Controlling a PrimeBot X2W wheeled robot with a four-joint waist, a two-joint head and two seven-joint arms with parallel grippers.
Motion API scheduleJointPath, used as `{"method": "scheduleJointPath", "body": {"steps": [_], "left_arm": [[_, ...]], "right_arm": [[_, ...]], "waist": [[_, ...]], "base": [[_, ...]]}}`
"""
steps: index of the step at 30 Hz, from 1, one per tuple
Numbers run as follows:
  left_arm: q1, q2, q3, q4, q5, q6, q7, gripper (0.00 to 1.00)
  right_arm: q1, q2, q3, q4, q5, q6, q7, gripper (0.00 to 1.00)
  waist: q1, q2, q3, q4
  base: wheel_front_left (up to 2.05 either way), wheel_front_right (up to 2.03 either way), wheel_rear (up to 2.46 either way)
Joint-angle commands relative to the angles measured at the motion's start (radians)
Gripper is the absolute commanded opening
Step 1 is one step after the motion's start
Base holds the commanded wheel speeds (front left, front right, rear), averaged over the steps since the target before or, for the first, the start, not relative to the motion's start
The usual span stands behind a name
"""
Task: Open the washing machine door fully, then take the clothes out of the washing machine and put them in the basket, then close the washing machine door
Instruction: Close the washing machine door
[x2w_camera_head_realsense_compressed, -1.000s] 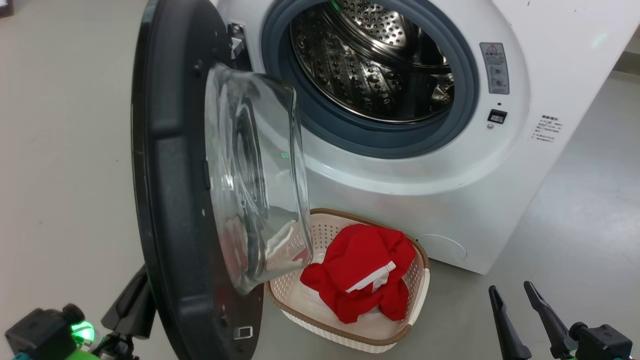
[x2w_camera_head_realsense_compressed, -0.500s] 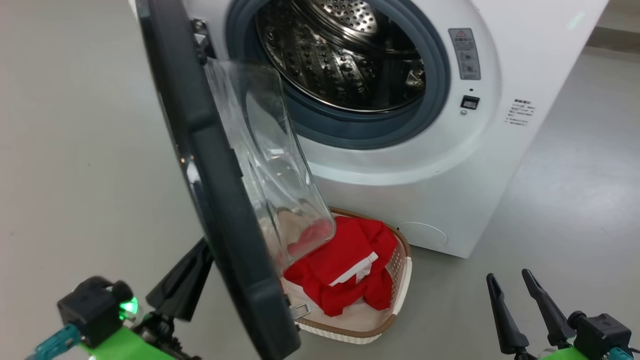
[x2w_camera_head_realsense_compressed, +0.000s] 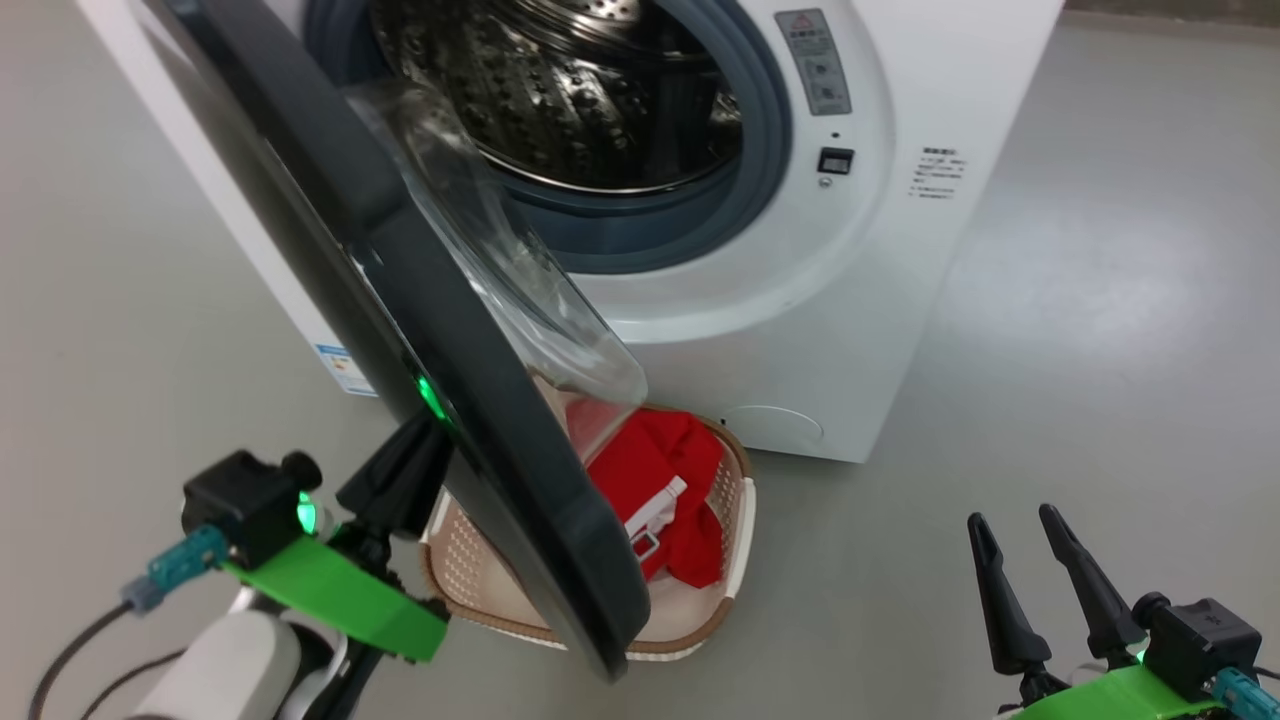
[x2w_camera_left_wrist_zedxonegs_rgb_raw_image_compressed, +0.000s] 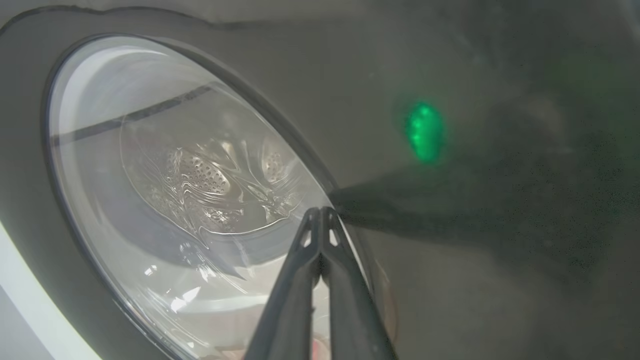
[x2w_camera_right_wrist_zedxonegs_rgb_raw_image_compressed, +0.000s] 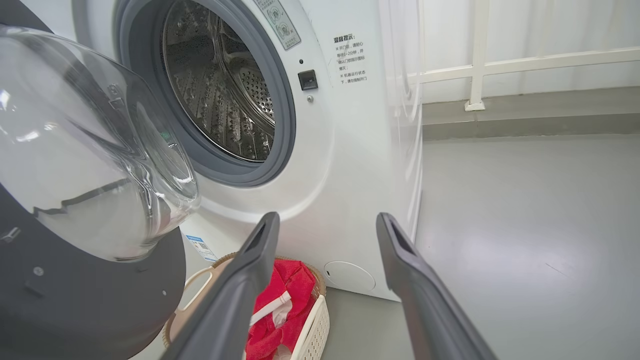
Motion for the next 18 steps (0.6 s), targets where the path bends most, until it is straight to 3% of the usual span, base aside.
{"method": "scheduleJointPath", "body": {"steps": [1, 18], "left_arm": [[-0.080, 0.006, 0.023, -0.015, 0.007, -0.007, -0.008, 0.00], [-0.296, -0.051, -0.008, 0.138, -0.008, -0.007, -0.008, 0.00]], "right_arm": [[-0.043, -0.008, 0.021, -0.030, -0.009, 0.007, -0.006, 1.00], [-0.103, 0.011, 0.004, -0.039, -0.009, 0.007, -0.006, 1.00]], "waist": [[0.0000, -0.0001, 0.034, -0.044], [0.0000, -0.0001, 0.112, -0.169]], "base": [[0.00, 0.00, 0.00], [0.00, 0.00, 0.00]]}}
